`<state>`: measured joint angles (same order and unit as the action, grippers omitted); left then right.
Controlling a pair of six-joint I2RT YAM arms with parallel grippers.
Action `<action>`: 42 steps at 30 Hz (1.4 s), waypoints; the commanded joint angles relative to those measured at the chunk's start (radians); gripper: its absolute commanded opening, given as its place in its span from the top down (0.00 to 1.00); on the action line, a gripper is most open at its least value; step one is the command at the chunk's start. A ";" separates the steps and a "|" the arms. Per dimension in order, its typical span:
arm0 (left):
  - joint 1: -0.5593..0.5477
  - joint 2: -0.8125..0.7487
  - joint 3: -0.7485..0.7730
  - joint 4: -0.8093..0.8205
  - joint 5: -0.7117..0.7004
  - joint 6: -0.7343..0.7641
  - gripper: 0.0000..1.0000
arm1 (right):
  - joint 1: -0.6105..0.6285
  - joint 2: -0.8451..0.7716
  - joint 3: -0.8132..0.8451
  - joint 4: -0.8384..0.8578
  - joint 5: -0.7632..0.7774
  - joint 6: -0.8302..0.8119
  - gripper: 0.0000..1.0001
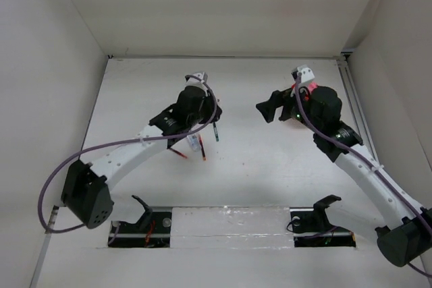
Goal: Sort the stationery into containers
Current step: Pick up the stapler from the center of the board.
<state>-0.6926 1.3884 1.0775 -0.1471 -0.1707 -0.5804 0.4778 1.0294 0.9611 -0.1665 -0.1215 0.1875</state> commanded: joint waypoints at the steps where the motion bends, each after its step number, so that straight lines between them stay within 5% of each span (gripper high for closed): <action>1: -0.010 -0.110 -0.080 0.242 0.314 0.109 1.00 | -0.069 -0.084 -0.013 0.230 -0.356 0.027 0.08; 7: -0.010 -0.232 -0.172 0.471 0.701 0.163 1.00 | -0.110 -0.107 -0.048 0.432 -0.618 0.162 0.08; 18: -0.010 -0.374 -0.263 0.676 0.976 0.149 1.00 | -0.090 -0.051 -0.183 0.939 -0.779 0.519 0.08; 33: -0.010 -0.405 -0.272 0.708 1.013 0.139 1.00 | 0.081 0.017 -0.160 0.975 -0.721 0.521 0.09; 42: -0.010 -0.416 -0.281 0.718 1.013 0.139 1.00 | 0.099 0.095 -0.160 1.081 -0.730 0.578 0.36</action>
<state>-0.7006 0.9985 0.8017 0.4923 0.8112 -0.4427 0.5640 1.1225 0.7624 0.8005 -0.8494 0.7509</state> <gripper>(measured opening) 0.261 0.657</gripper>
